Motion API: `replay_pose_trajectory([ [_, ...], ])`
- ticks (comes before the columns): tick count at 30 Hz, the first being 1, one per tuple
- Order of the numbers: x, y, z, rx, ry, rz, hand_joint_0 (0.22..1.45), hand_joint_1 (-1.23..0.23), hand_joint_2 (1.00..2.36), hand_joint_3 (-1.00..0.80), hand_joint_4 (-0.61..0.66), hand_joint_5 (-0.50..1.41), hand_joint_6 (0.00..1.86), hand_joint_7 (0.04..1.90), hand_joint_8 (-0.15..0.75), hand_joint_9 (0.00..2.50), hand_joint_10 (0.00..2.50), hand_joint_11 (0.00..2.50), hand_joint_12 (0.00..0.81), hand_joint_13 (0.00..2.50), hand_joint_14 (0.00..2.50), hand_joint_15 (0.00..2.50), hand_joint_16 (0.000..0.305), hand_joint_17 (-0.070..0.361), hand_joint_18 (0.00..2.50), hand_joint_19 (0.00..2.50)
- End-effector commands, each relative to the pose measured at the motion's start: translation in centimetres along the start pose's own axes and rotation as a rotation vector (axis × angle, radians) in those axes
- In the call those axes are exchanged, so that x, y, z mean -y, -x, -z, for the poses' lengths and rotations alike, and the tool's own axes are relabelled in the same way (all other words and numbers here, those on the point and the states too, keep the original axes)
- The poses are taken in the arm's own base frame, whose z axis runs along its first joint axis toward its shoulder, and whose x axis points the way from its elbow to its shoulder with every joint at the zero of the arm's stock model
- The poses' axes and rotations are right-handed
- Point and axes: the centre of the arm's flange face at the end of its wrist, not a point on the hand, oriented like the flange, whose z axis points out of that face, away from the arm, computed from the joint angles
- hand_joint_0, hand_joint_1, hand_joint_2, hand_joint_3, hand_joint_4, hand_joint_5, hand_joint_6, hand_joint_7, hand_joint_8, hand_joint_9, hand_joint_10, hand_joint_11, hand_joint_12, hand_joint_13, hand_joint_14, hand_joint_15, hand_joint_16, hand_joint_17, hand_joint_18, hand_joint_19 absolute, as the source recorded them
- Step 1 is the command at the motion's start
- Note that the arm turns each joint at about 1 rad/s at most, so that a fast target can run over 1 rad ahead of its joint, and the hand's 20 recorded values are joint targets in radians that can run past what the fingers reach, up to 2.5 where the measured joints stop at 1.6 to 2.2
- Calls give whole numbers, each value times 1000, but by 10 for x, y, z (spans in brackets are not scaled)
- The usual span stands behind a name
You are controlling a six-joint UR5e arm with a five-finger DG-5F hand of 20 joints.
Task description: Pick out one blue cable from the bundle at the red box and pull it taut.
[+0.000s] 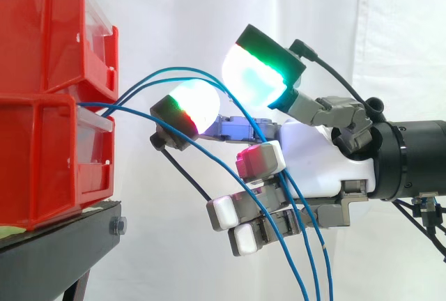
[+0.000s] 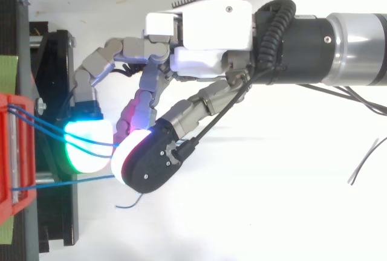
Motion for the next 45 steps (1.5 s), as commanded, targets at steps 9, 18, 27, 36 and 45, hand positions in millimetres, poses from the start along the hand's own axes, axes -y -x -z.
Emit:
replay_pose_trajectory([
  [9,1,0,0,0,-1,0,418,-730,1000,-500,-176,-102,847,862,219,1408,24,694,327,1010,17,476,50,113,867,578],
  [18,0,0,0,0,0,0,441,-933,1000,-500,-154,-102,843,891,211,1392,25,707,313,1015,20,490,47,105,854,593],
  [27,0,0,0,0,0,0,488,-527,1000,-500,-192,-94,833,928,209,1436,27,700,304,1012,19,498,45,101,830,618],
  [36,0,0,0,0,-3,2,576,-728,1000,-500,-215,-100,831,974,194,1406,26,720,282,988,22,516,40,90,781,647],
  [45,0,0,0,0,-3,0,570,-787,1000,-500,-171,-122,855,908,190,1338,28,721,284,974,21,524,41,93,769,639],
])
